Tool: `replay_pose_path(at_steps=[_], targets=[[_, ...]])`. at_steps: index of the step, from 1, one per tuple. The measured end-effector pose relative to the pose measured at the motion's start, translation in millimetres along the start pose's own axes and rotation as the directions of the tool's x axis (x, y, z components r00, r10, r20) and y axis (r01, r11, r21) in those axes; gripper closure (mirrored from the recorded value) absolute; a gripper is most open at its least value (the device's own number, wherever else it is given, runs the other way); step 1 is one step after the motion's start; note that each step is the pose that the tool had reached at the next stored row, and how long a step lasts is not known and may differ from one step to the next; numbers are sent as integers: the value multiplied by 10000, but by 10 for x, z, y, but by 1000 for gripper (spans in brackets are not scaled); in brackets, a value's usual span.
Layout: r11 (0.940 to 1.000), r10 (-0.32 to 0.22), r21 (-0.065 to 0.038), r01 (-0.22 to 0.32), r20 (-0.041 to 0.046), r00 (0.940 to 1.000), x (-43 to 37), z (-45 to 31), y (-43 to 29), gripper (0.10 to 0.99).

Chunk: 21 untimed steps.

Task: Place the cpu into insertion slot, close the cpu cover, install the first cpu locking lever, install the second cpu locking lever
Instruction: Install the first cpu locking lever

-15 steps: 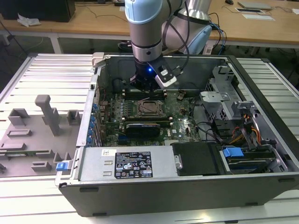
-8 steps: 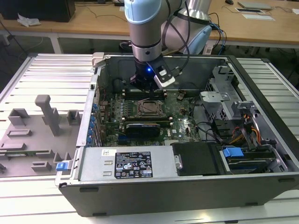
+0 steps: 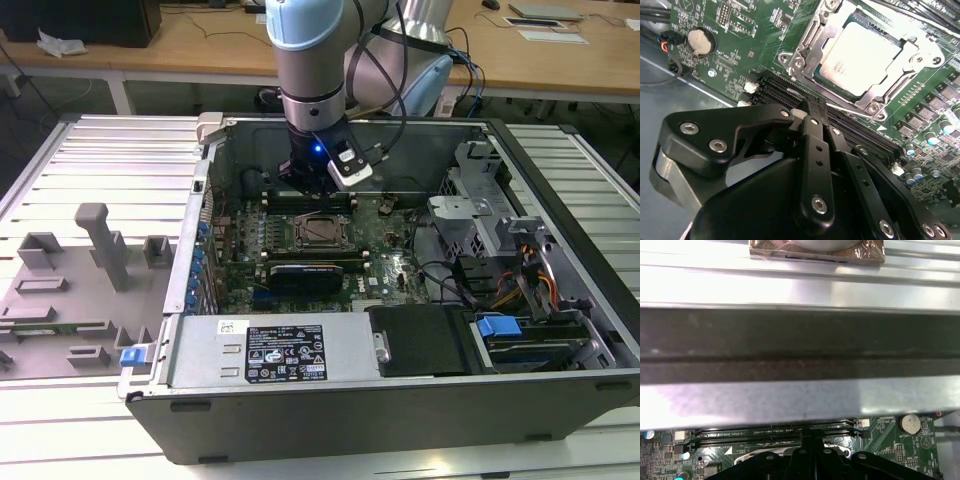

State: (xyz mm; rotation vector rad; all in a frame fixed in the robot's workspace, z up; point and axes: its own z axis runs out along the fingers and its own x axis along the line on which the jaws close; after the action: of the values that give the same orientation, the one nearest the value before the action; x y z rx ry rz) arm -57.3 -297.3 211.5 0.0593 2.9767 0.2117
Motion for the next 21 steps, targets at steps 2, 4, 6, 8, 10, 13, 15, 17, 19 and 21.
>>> replay_pose_path(at_steps=[2, 4, 6, 8, 10, 13, 15, 17, 19, 21], targets=[[9999, 130, 59, -131, 20, 9999, 2, 11, 15, 980], [9998, 195, 88, -196, 31, 9998, 3, 16, 28, 980], [9996, 262, 125, -263, 43, 9996, 5, 22, 41, 980], [9993, 322, 174, -323, 55, 9995, 6, 27, 52, 980], [9990, 383, 242, -385, 70, 9992, 6, 33, 60, 980], [9980, 492, 393, -495, 99, 9987, 6, 45, 76, 980], [9974, 563, 438, -567, 114, 9984, 9, 55, 112, 980], [9971, 589, 465, -594, 121, 9982, 6, 64, 117, 980], [9969, 615, 488, -621, 128, 9980, 2, 77, 116, 980], [9966, 640, 514, -646, 134, 9979, -3, 90, 114, 980]])
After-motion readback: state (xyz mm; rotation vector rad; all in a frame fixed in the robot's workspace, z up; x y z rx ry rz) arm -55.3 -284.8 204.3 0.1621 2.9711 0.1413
